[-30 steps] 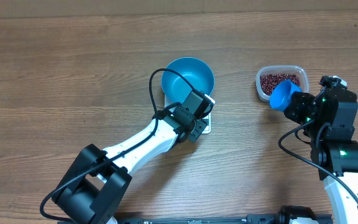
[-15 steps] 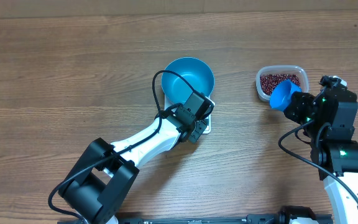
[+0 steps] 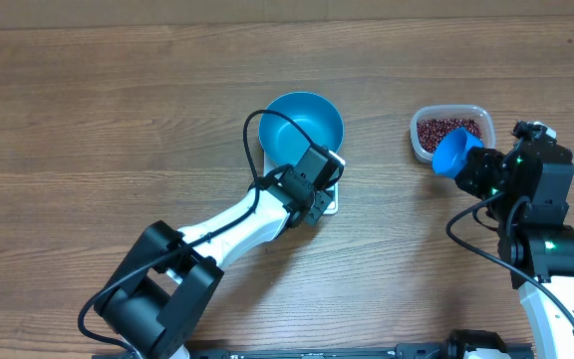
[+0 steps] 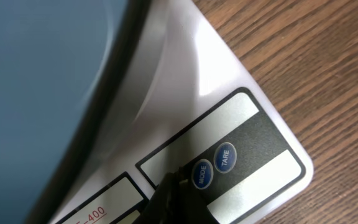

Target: Scoop item into bowl and weigh 150g on scale

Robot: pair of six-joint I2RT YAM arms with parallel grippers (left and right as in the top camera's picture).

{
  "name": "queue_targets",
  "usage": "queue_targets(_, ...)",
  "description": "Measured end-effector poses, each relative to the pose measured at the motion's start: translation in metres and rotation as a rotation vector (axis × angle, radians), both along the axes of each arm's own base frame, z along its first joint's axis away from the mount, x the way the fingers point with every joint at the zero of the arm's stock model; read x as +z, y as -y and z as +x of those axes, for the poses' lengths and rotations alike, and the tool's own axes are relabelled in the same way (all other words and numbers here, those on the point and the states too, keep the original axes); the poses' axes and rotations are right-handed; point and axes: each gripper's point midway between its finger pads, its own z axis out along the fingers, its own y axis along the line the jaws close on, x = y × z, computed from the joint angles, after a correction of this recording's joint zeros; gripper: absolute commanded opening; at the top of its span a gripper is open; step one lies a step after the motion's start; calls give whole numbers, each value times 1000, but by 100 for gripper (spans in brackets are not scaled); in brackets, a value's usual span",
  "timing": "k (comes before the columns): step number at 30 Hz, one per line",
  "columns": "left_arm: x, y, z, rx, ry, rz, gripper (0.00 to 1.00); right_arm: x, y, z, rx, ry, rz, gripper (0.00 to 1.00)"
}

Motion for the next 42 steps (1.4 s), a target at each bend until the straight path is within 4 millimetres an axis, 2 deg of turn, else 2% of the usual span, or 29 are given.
queue_targets(42, -7, -3, 2, 11, 5, 23, 4, 0, 0, 0, 1, 0, 0, 4)
